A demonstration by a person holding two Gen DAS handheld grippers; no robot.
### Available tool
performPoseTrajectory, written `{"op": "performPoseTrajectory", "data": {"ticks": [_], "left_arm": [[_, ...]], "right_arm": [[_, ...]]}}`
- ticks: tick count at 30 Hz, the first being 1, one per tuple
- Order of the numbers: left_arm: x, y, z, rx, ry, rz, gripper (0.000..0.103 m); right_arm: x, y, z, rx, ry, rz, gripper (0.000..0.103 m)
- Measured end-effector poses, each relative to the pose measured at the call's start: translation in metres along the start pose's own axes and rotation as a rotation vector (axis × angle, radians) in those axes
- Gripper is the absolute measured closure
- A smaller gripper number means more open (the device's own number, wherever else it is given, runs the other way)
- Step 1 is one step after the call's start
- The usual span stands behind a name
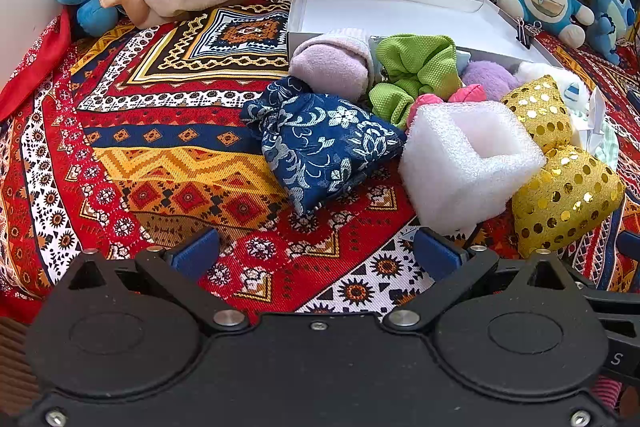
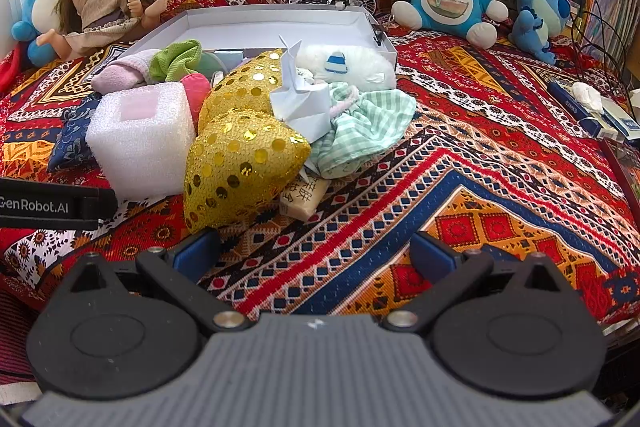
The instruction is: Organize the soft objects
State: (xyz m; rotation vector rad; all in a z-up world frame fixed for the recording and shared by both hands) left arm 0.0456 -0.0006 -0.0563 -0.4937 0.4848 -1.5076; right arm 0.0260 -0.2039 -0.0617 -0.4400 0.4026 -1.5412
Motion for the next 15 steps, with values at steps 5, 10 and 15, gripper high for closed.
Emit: {"op": "performPoseTrajectory", "data": {"ticks": [5,10,15], "left_arm": [[-0.001,-0.002,-0.001,0.010,0.012,-0.011,0.000],[-0.002,-0.008,-0.005,0.038,0.051,-0.040,0.000],[-0.007,-0.013,-0.006,0.070,0.061,-0.067,0.001]], "right_arm": [[0.001,-0.003,0.000,0.019,-0.003,0.013,0.000],[-0.001,-0.006,0.000,0.035,-0.010,0.030,0.000],[-0.011,-0.022,0.009,0.135,-0.032,0.110,0.001]]}}
Point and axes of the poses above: each gripper's, at about its wrist camera, not at the fingertips, and y roughly the way its jaws point, x to its right, z to its top, the point moved 7 cm from there along y, roughly the way its jaws point, and after that the axes turned 15 degrees about x, right-handed, at the moved point
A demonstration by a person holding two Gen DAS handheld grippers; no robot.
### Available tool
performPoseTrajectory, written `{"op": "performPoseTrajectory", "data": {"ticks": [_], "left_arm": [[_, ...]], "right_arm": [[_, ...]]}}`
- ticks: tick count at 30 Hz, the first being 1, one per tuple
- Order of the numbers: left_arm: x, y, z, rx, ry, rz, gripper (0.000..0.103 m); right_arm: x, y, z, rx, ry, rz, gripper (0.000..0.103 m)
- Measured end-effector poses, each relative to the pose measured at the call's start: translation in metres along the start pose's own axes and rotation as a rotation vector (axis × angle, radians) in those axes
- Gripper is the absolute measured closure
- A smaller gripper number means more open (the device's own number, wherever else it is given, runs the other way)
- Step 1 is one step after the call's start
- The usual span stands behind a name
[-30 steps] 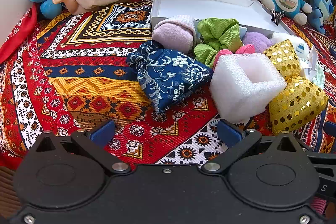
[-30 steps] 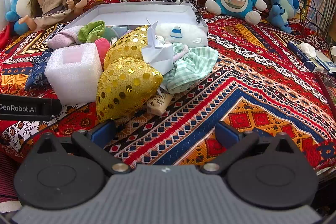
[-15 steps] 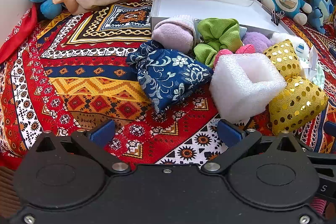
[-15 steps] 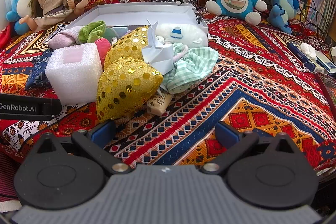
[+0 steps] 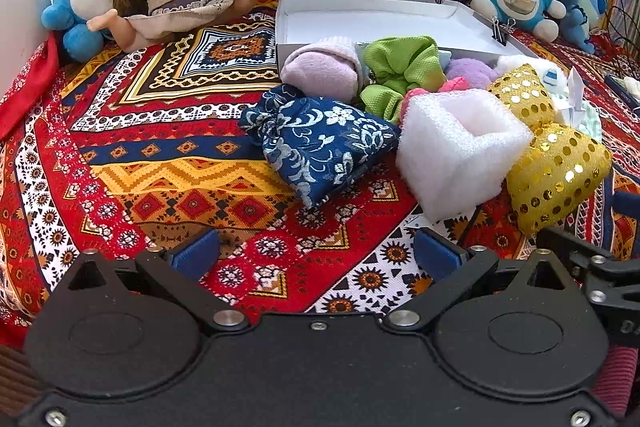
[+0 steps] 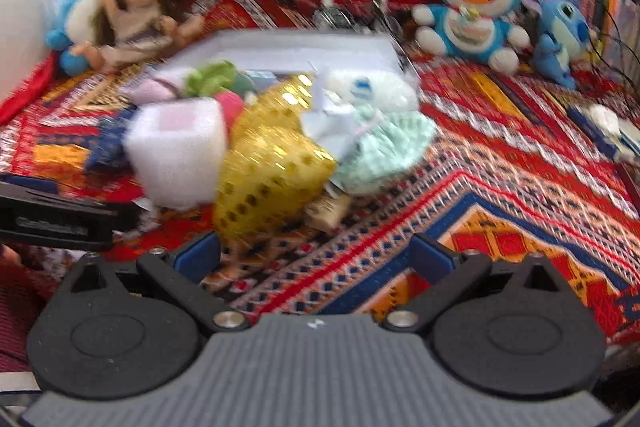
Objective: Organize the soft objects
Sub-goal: 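Grasp the blue floral pouch with the left tool while the right tool grasps the gold sequin bow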
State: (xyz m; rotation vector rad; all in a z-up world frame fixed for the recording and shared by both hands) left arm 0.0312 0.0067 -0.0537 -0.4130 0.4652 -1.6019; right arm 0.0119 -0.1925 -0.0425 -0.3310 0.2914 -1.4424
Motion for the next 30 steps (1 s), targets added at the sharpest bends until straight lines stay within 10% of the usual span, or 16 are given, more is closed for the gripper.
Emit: {"op": "performPoseTrajectory", "data": {"ticks": [4,17,30], "left_arm": [[-0.006,-0.007,0.012,0.052,-0.031,-0.004,0.021],[-0.010,0.006,0.047,0.142,-0.012,0.010,0.030],[-0.007,0.026,0.039,0.114,-0.046,0.012,0.026]], "right_arm": [[-0.010,-0.003,0.016,0.098,-0.068,0.003,0.010],[-0.033,0.008,0.028,0.152,-0.181,0.004,0.042],[-0.043,0.022,0.015,0.127,-0.256,0.009,0.035]]}}
Point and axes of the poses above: each gripper's, at about its wrist camera, not at the fingertips, and y roughly the way its jaws point, x to its right, z to its top, the point moved 7 cm from there along y, roughly the way its jaws point, and after that the axes turned 15 degrees about x, right-handed, at the moved point
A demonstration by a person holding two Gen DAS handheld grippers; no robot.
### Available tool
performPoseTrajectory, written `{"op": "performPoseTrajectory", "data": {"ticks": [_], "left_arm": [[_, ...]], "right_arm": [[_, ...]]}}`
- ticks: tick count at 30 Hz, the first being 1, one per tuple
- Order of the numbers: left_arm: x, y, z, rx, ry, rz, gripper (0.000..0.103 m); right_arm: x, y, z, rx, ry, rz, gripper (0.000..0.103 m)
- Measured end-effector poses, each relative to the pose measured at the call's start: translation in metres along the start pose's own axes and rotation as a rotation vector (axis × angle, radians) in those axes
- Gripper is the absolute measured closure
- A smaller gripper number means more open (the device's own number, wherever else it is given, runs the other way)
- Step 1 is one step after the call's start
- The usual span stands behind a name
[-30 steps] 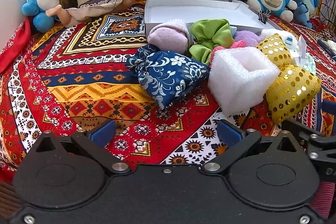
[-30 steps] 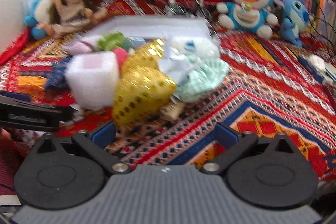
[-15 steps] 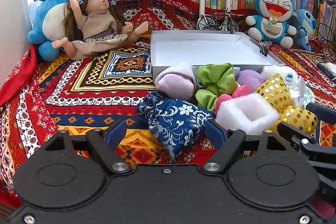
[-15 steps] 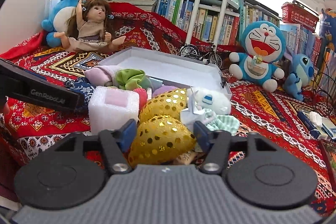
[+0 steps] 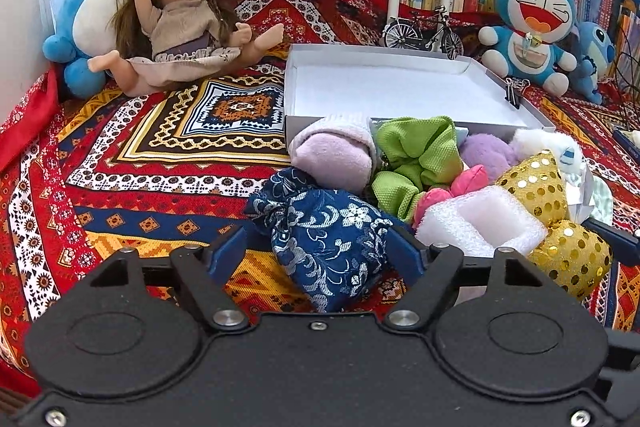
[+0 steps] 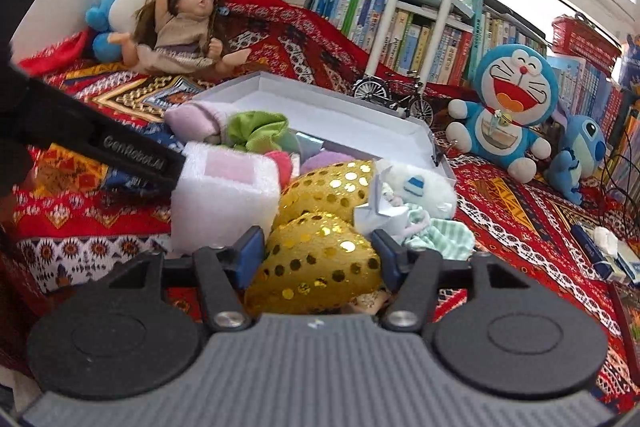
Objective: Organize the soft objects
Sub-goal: 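Grasp the blue floral pouch with the left tool while the right tool grasps the gold sequin bow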
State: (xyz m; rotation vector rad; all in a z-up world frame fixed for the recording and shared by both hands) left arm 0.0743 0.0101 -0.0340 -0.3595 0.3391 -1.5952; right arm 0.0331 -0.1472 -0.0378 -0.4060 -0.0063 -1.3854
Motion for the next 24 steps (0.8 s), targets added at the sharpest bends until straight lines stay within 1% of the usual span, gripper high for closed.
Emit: {"op": "performPoseTrajectory", "data": {"ticks": [3,6,10,11,12,13,16,20,24], "left_arm": [[-0.001,0.001,-0.001,-0.002,-0.012,-0.001,0.025],[-0.003,0.004,-0.003,-0.013,-0.027,0.004,0.019],[-0.007,0.010,-0.007,-0.047,-0.087,-0.006,0.018],[-0.008,0.010,-0.008,-0.054,-0.100,-0.011,0.022],[-0.007,0.008,-0.008,-0.057,-0.114,-0.039,0.044],[-0.004,0.004,-0.006,-0.049,-0.129,-0.081,0.058],[-0.002,-0.006,-0.003,-0.036,-0.107,-0.083,0.066],[-0.005,-0.014,-0.001,-0.046,-0.144,-0.110,0.069],[-0.007,-0.021,0.004,-0.040,-0.162,-0.122,0.070]], "right_arm": [[-0.001,0.001,-0.002,-0.003,-0.002,0.001,0.034],[0.000,0.003,-0.002,-0.007,0.008,0.003,0.034],[0.000,0.007,-0.004,-0.012,0.003,0.002,0.032],[0.000,0.007,-0.005,-0.012,0.002,0.000,0.032],[0.000,0.006,-0.005,-0.012,0.001,-0.002,0.034],[0.000,0.005,-0.004,-0.009,0.001,-0.005,0.035],[0.002,-0.002,-0.001,0.005,0.015,-0.007,0.039],[0.009,-0.014,0.007,0.043,0.049,-0.008,0.045],[0.019,-0.024,0.019,0.092,0.080,-0.033,0.046]]}}
Point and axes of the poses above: each gripper's, at about its wrist camera, not at the fingertips, and y roughly the way its jaws point, x to its right, z to its top, the point moved 7 cm from there along y, roughly the way its jaws point, and after that the axes turned 15 degrees about x, right-handed, at the moved point
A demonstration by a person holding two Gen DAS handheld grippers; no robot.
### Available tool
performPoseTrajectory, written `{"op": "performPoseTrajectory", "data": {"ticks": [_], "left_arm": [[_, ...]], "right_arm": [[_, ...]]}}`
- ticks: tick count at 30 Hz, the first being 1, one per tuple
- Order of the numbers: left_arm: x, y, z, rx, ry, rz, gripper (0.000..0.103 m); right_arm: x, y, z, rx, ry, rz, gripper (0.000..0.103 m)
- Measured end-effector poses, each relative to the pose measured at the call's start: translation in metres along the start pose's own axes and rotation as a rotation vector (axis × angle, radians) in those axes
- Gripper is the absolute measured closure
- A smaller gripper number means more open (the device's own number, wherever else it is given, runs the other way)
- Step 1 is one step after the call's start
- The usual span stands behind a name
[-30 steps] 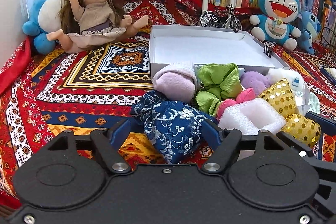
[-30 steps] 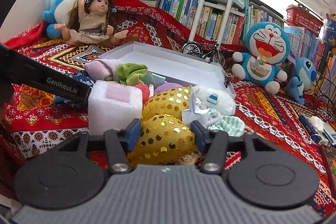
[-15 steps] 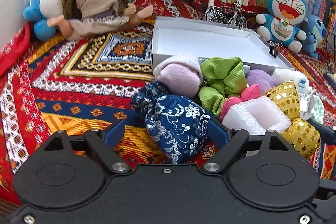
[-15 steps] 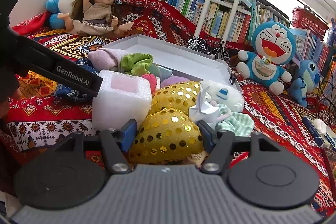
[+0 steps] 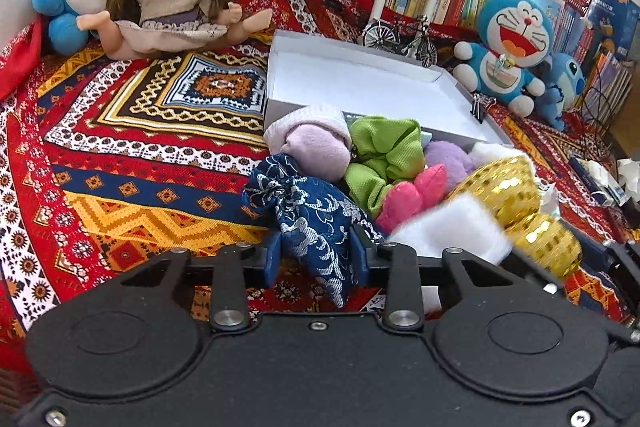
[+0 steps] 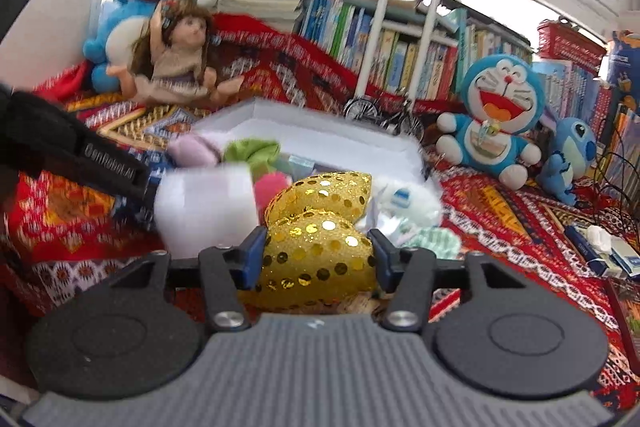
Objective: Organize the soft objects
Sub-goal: 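Grasp the blue floral pouch with the left tool while the right tool grasps the gold sequin bow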
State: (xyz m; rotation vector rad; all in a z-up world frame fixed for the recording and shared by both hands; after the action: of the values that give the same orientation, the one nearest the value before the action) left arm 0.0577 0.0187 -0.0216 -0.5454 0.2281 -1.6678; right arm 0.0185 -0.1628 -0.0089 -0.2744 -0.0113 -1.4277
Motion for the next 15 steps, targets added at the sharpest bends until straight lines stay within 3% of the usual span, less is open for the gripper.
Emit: {"op": "performPoseTrajectory", "data": {"ticks": [15], "left_arm": [[0.007,-0.022,0.027,0.064,0.015,-0.052,0.072]], "right_arm": [[0.047,0.002,0.016,0.023,0.142,-0.077,0.046]]}}
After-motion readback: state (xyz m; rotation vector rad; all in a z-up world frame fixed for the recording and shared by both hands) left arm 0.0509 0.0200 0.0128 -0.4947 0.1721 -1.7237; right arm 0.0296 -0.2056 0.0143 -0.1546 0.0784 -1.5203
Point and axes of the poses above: each gripper's, at about its wrist camera, not at the fingertips, and y roughly the way its jaws point, x to its right, z to its top, the point moved 7 cm from there along y, roughly the way its jaws point, and after that the axes turned 15 degrees about x, right-handed, at the moved point
